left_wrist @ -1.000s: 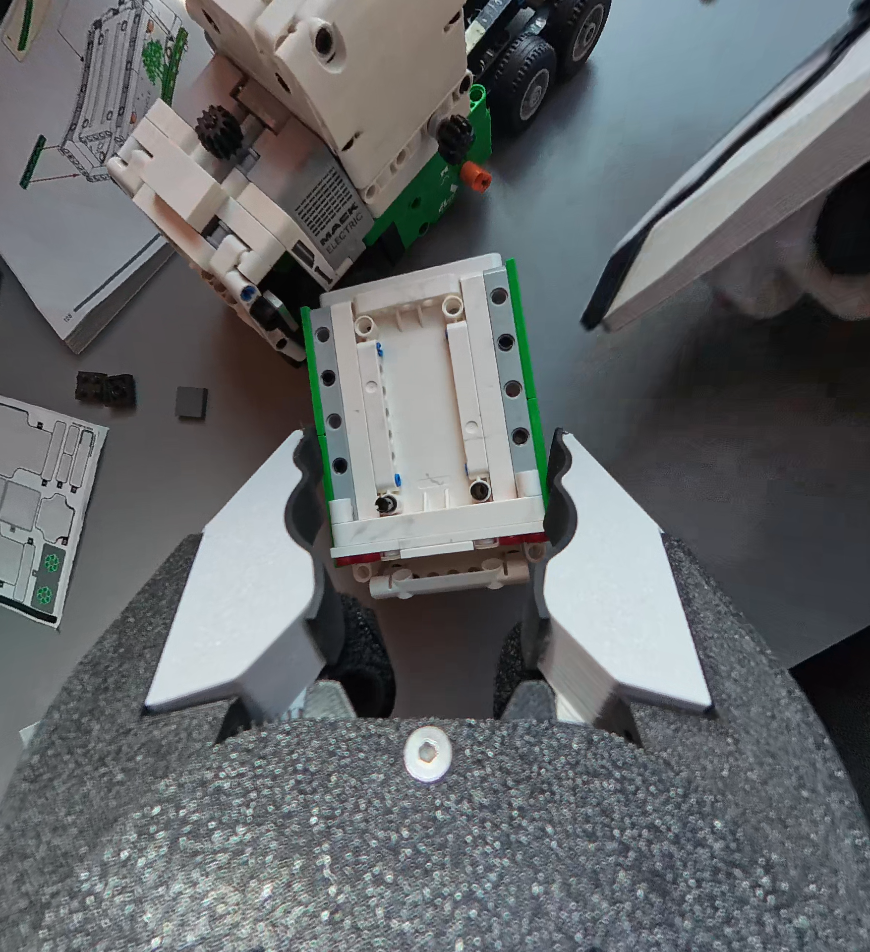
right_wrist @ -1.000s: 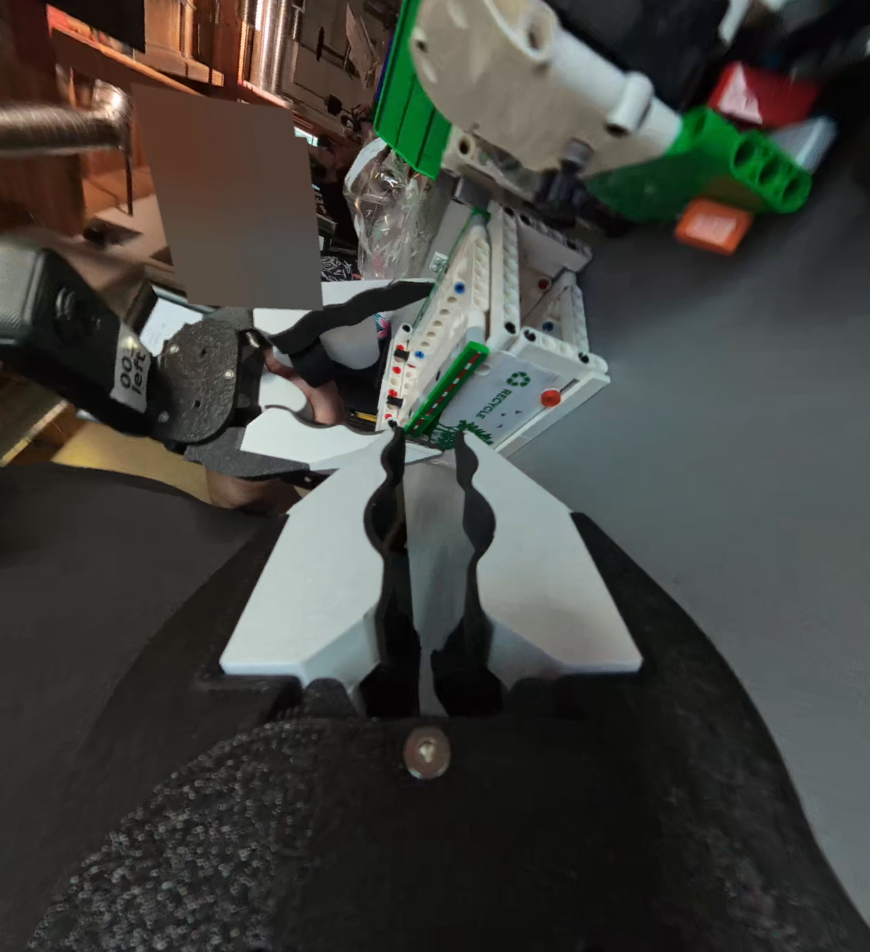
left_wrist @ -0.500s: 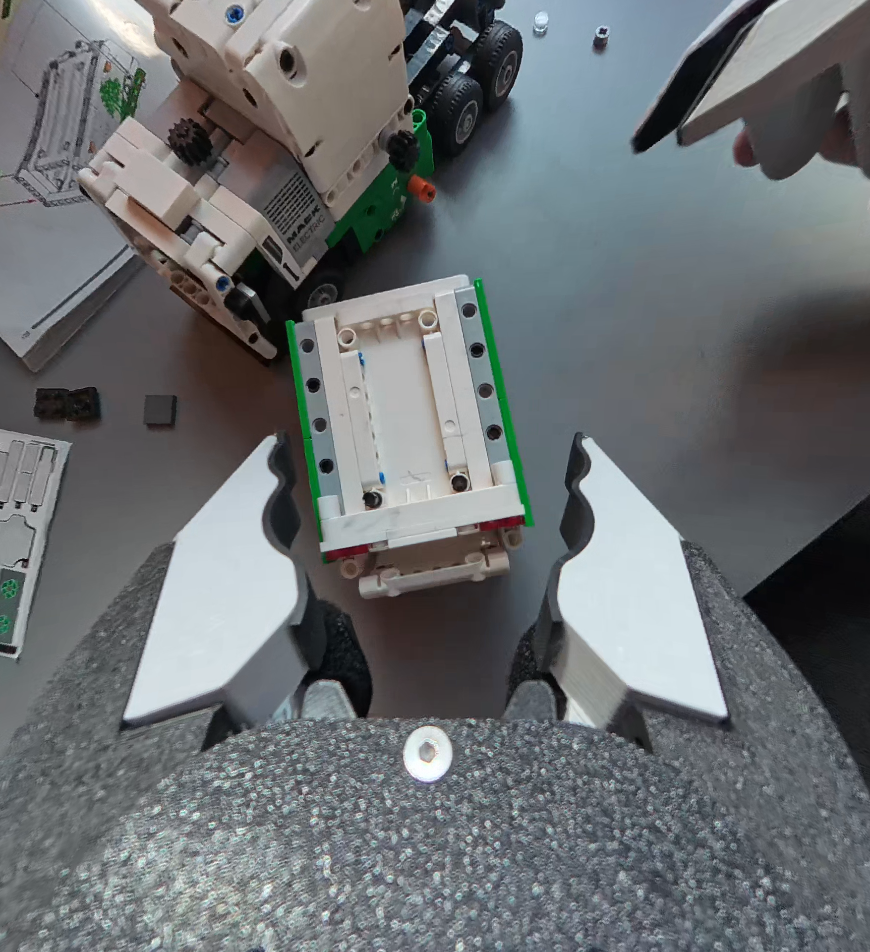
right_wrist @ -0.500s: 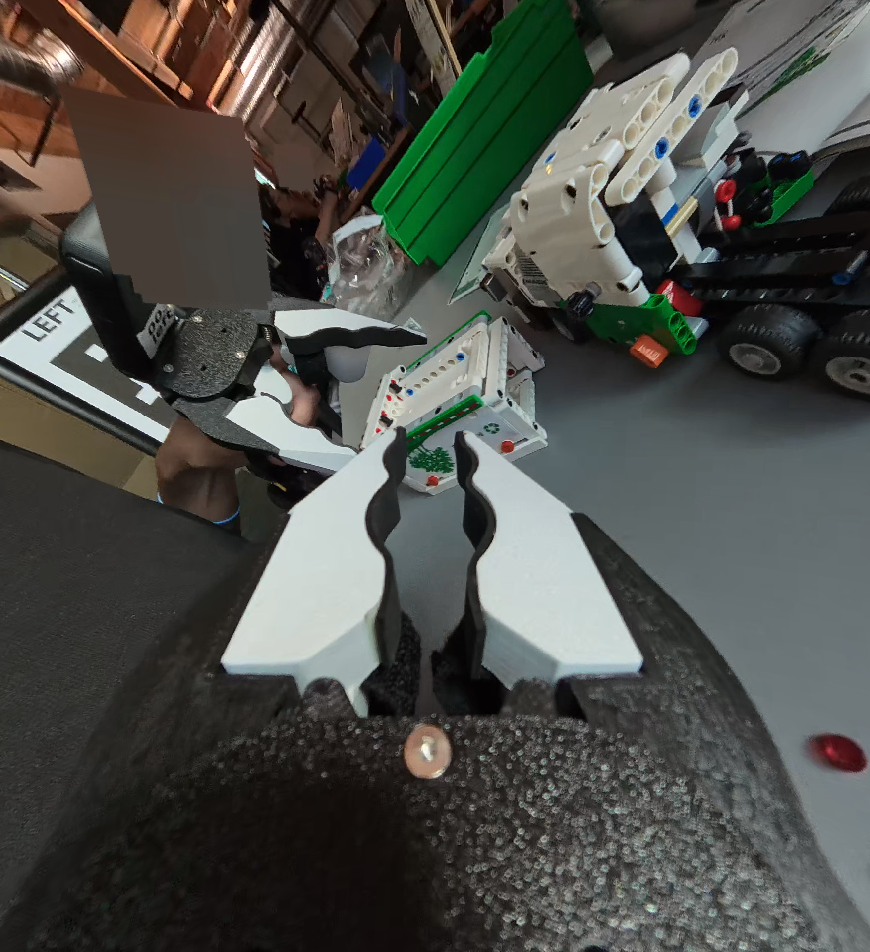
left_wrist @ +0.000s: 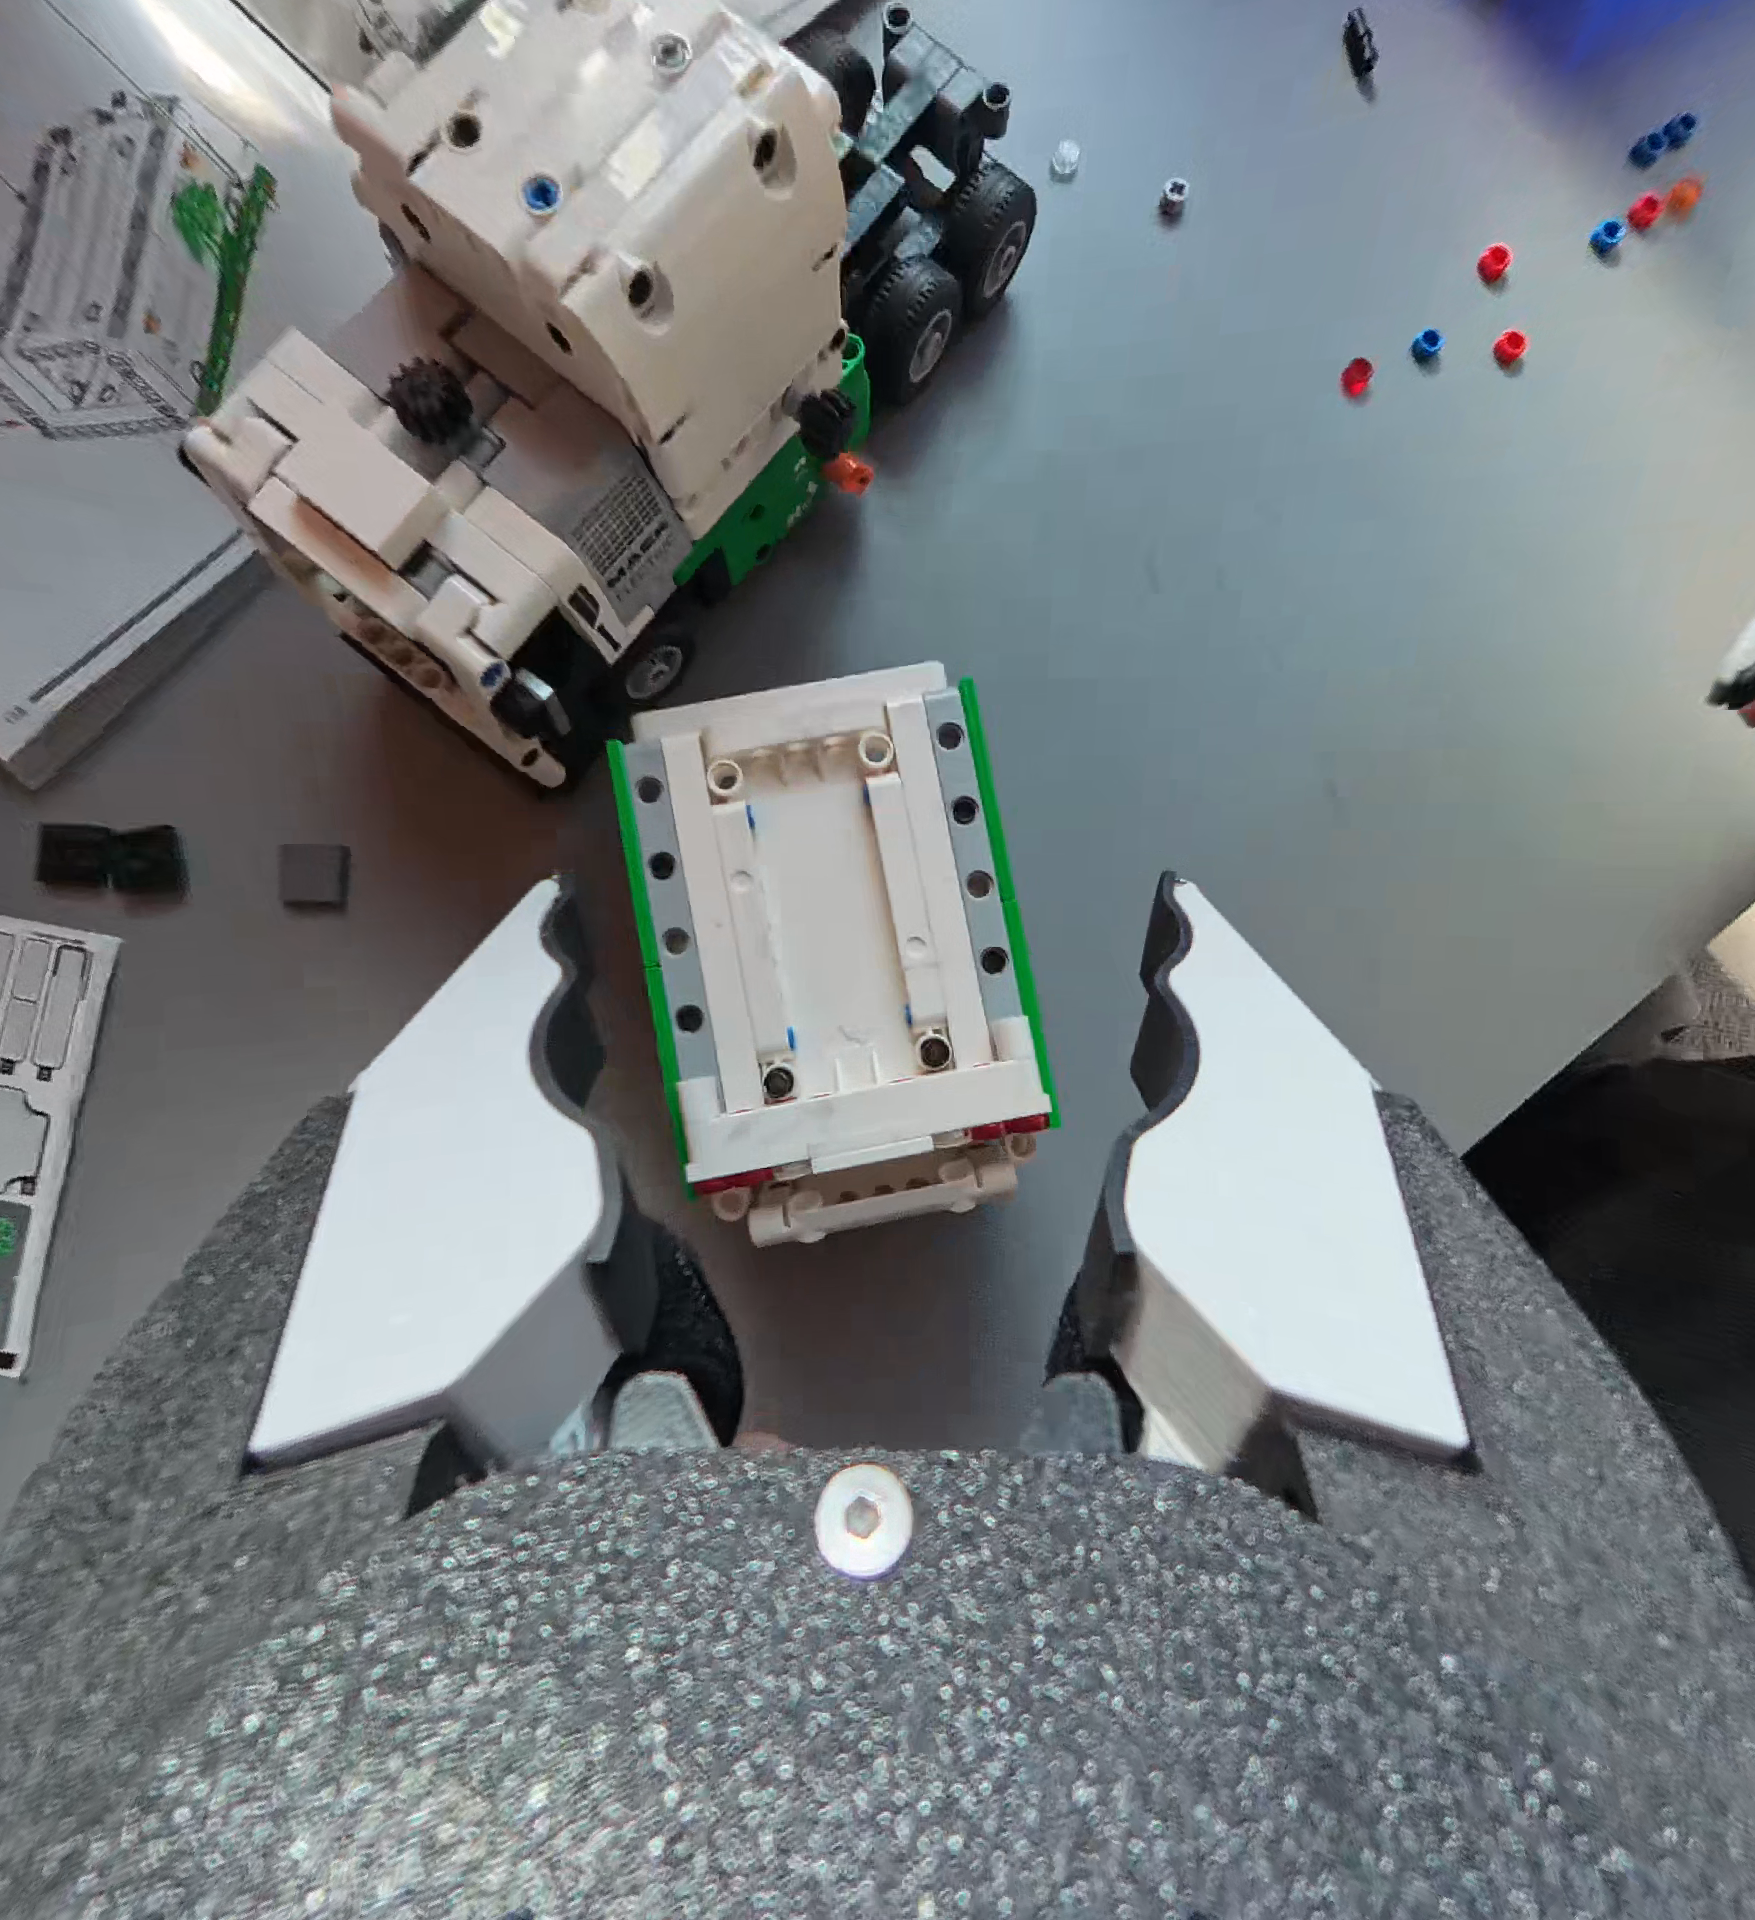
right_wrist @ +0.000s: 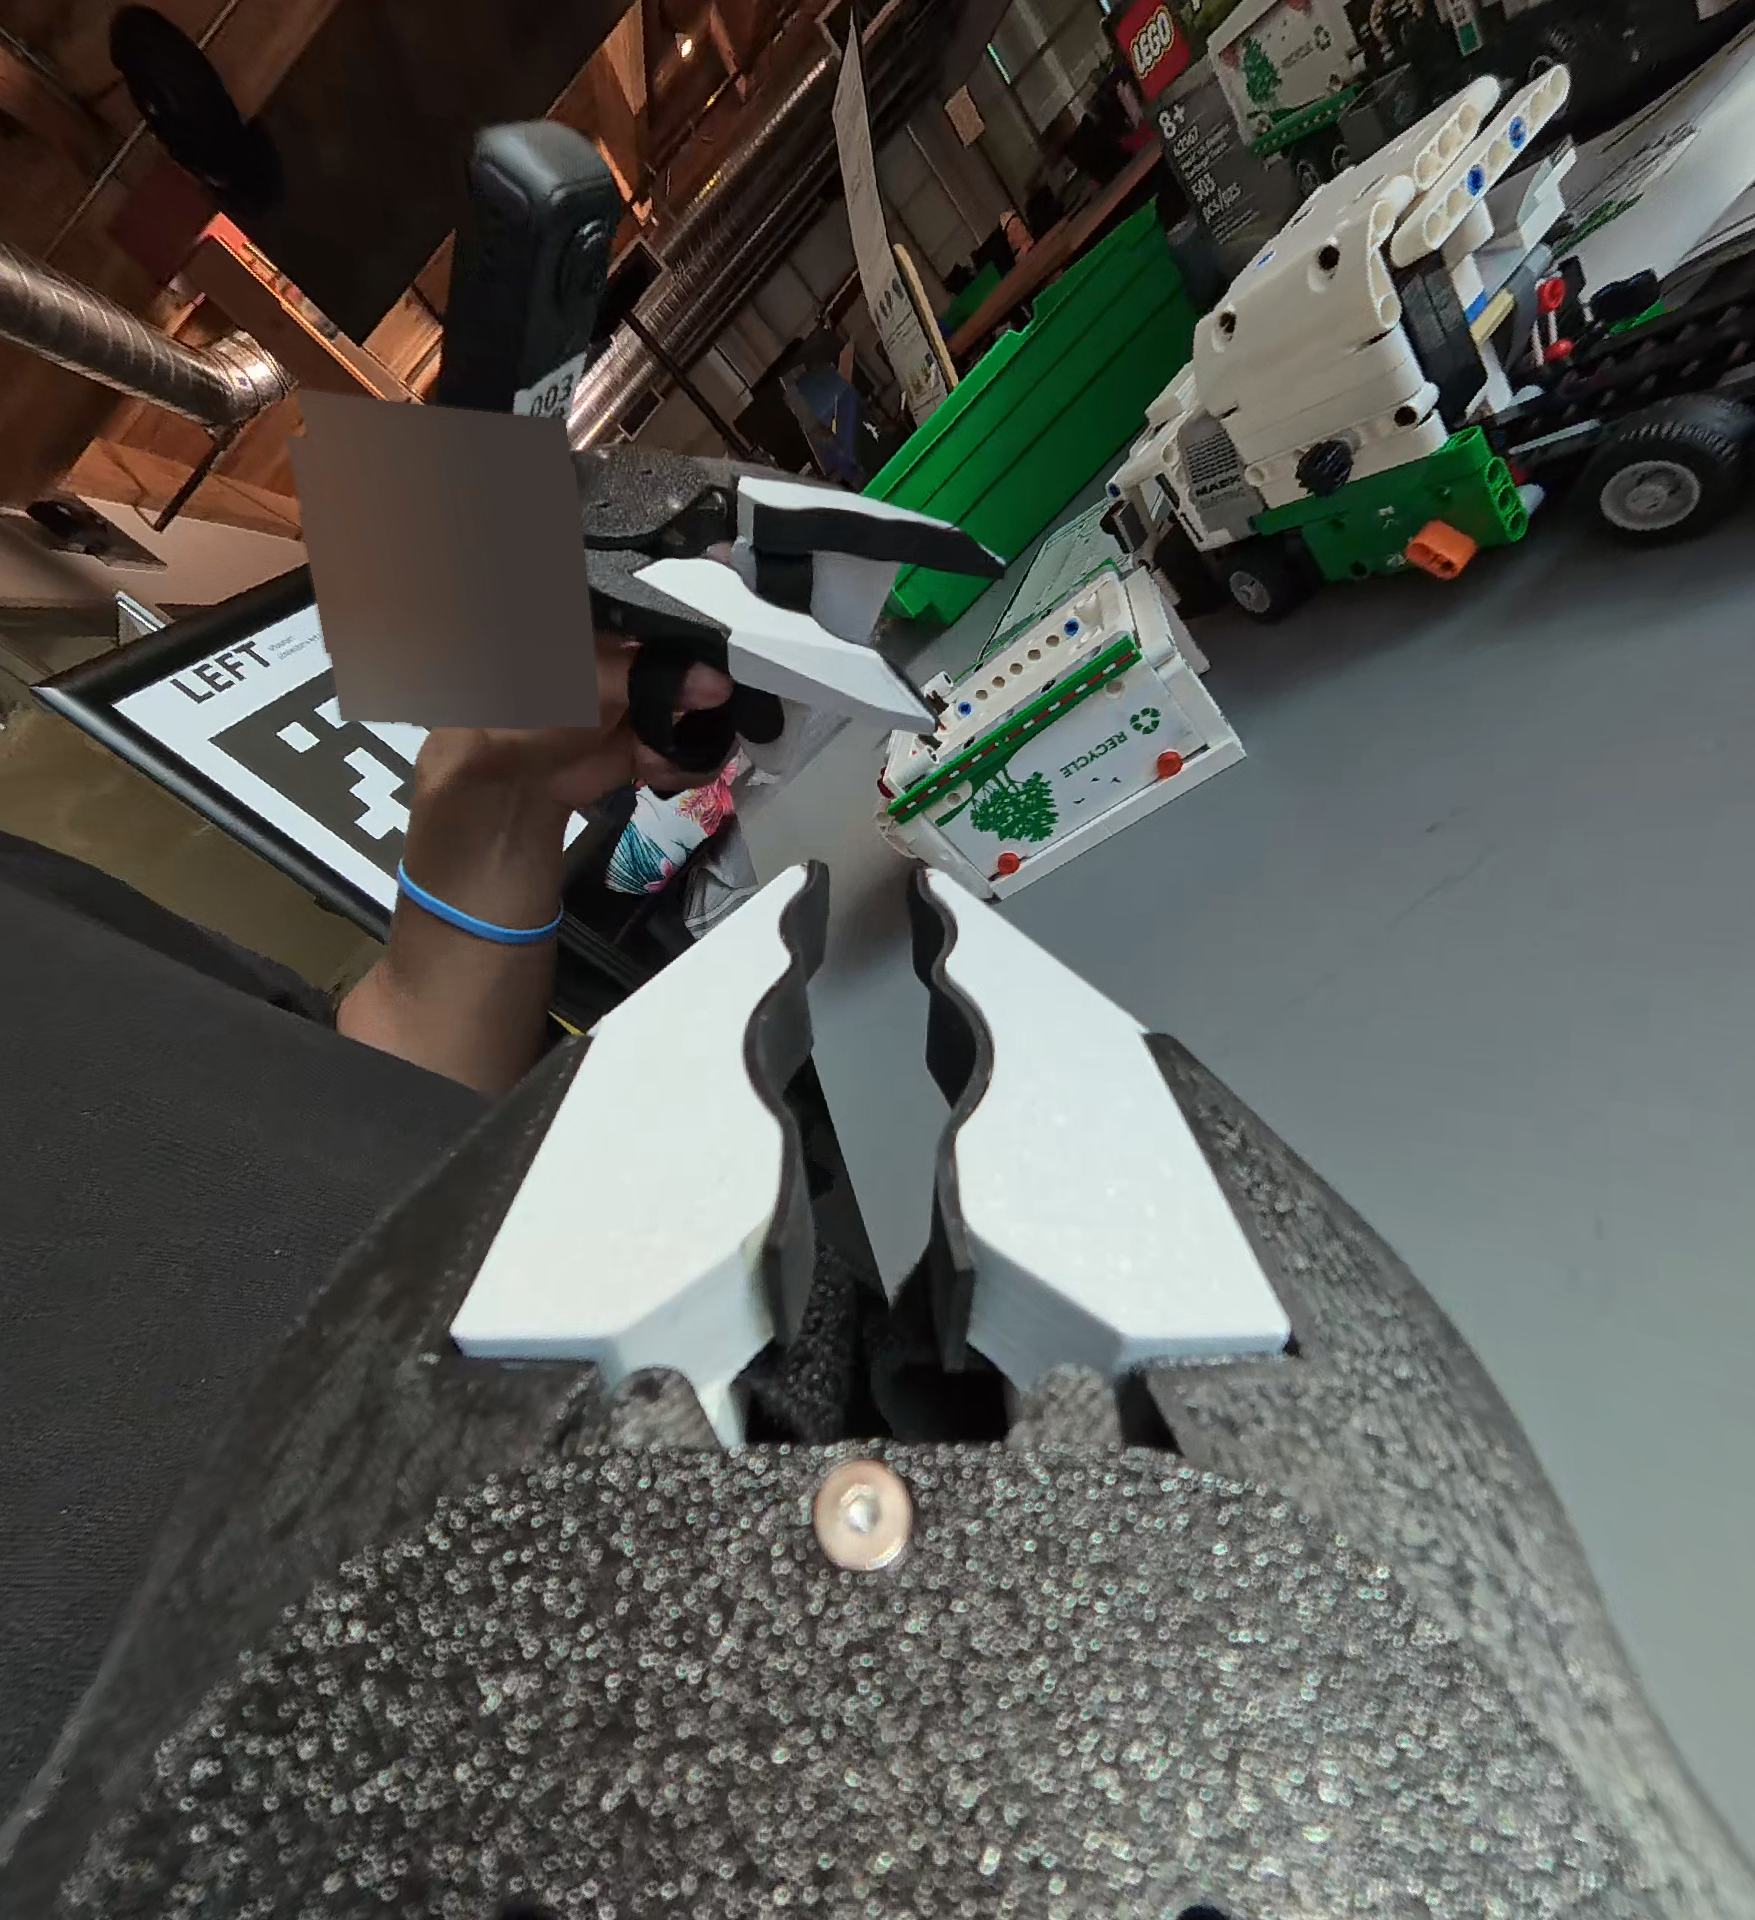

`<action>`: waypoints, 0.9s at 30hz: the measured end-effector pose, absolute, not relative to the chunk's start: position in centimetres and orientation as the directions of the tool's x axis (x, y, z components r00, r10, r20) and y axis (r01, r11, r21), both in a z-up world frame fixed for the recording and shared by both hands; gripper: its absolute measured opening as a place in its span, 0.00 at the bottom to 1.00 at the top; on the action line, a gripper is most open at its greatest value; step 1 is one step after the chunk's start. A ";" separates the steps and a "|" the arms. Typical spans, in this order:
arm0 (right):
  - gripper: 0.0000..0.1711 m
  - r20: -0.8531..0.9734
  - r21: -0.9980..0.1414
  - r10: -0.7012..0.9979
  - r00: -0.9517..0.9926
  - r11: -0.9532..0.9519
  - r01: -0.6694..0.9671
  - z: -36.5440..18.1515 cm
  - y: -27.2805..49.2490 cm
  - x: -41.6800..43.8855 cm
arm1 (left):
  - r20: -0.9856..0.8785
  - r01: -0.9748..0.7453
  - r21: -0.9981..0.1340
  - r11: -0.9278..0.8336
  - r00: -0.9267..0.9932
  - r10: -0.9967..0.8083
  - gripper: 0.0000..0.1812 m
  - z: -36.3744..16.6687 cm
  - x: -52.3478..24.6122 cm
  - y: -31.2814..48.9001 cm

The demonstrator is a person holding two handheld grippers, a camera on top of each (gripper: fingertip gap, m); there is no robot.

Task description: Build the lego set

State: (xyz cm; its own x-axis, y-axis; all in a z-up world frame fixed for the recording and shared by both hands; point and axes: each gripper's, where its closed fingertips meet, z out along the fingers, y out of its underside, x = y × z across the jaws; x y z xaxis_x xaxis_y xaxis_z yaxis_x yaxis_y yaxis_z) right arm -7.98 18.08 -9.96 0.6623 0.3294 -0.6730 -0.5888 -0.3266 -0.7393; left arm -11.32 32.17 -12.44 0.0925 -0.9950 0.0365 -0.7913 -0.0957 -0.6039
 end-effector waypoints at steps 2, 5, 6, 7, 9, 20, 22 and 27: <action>0.09 -0.669 -0.744 0.327 0.668 -0.301 -0.597 -10.0 17.2 -8.1 | -0.019 -0.859 -0.509 -0.058 0.078 -0.997 0.62 -13.4 -11.5 32.7; 0.09 -0.681 -0.732 0.334 0.652 -0.275 -0.623 -9.8 16.1 -7.7 | -0.075 -0.907 -0.411 -0.089 0.131 -0.988 0.59 -14.4 -11.5 34.0; 0.09 -0.684 -0.729 0.341 0.645 -0.276 -0.627 -9.7 15.8 -7.6 | -0.033 -0.911 -0.399 -0.108 0.132 -0.991 0.58 -14.6 -11.3 33.5; 0.09 -0.684 -0.728 0.343 0.644 -0.273 -0.629 -9.7 15.5 -7.4 | -0.010 -0.912 -0.389 -0.130 0.146 -0.989 0.57 -14.7 -11.2 33.2; 0.09 -0.686 -0.726 0.339 0.644 -0.262 -0.635 -9.9 15.0 -7.1 | 0.001 -0.919 -0.360 -0.161 0.172 -0.985 0.57 -15.3 -11.3 33.1; 0.08 -0.714 -0.694 0.380 0.588 -0.275 -0.666 -10.0 14.3 -7.4 | -0.022 -0.919 -0.335 -0.210 0.230 -0.973 0.48 -15.9 -11.4 32.7; 0.08 -0.715 -0.693 0.379 0.587 -0.282 -0.663 -10.2 14.3 -7.5 | -0.022 -0.922 -0.329 -0.204 0.224 -0.974 0.48 -15.9 -11.6 32.5; 0.07 -0.704 -0.706 0.372 0.605 -0.275 -0.653 -10.5 14.4 -7.5 | 0.036 -0.884 -0.451 -0.128 0.125 -0.992 0.60 -13.0 -11.0 29.6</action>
